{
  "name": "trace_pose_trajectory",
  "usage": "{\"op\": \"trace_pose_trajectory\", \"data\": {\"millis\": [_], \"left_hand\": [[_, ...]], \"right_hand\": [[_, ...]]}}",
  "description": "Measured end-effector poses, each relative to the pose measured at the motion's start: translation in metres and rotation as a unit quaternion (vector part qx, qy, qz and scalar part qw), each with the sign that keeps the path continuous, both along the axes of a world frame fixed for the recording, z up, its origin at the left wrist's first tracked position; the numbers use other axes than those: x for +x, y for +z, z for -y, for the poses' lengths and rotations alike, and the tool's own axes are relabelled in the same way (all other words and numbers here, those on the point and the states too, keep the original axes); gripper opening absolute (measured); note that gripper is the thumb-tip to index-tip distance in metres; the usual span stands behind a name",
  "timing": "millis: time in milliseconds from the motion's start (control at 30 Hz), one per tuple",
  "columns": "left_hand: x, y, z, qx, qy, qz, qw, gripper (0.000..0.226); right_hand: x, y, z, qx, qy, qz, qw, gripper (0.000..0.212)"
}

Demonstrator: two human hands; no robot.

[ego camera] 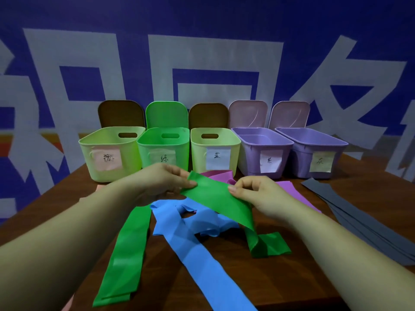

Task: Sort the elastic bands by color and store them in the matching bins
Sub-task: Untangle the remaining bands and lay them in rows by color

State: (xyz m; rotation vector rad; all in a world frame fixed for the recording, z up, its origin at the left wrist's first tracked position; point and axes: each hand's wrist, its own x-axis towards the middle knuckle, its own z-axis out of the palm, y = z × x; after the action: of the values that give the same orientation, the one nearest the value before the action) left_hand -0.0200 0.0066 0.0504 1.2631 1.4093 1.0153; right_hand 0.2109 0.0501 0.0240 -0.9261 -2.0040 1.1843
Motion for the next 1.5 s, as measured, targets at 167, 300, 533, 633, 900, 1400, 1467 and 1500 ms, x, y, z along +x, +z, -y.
{"op": "trace_pose_trajectory", "data": {"millis": [167, 300, 533, 633, 900, 1400, 1467, 1500], "left_hand": [[0.008, 0.008, 0.000, 0.057, 0.018, 0.021, 0.998, 0.004], [0.025, 0.021, 0.001, 0.126, -0.015, 0.014, 0.992, 0.008], [0.030, 0.048, -0.003, 0.227, 0.049, 0.019, 0.973, 0.010], [0.018, 0.063, -0.006, 0.261, 0.132, 0.035, 0.956, 0.009], [-0.037, 0.077, -0.005, 0.276, 0.293, 0.046, 0.914, 0.011], [-0.098, 0.042, 0.044, 0.168, 0.337, 0.074, 0.923, 0.005], [-0.111, 0.033, 0.054, 0.136, 0.346, 0.083, 0.925, 0.006], [-0.116, 0.028, 0.060, 0.118, 0.349, 0.084, 0.926, 0.005]], "right_hand": [[-0.004, 0.004, 0.006, 0.013, 0.020, 0.109, 0.994, 0.020], [-0.021, 0.011, 0.005, -0.003, 0.026, 0.023, 0.999, 0.049], [-0.044, 0.032, 0.007, -0.054, 0.049, -0.132, 0.988, 0.019], [-0.045, 0.024, 0.007, -0.074, 0.064, -0.088, 0.991, 0.014], [-0.027, 0.012, 0.004, -0.066, 0.050, 0.040, 0.996, 0.011], [-0.027, 0.031, -0.012, -0.026, -0.030, 0.114, 0.993, 0.010], [-0.030, 0.031, -0.019, -0.054, -0.038, 0.093, 0.993, 0.018], [-0.032, 0.032, -0.022, -0.068, -0.045, 0.089, 0.993, 0.021]]}}
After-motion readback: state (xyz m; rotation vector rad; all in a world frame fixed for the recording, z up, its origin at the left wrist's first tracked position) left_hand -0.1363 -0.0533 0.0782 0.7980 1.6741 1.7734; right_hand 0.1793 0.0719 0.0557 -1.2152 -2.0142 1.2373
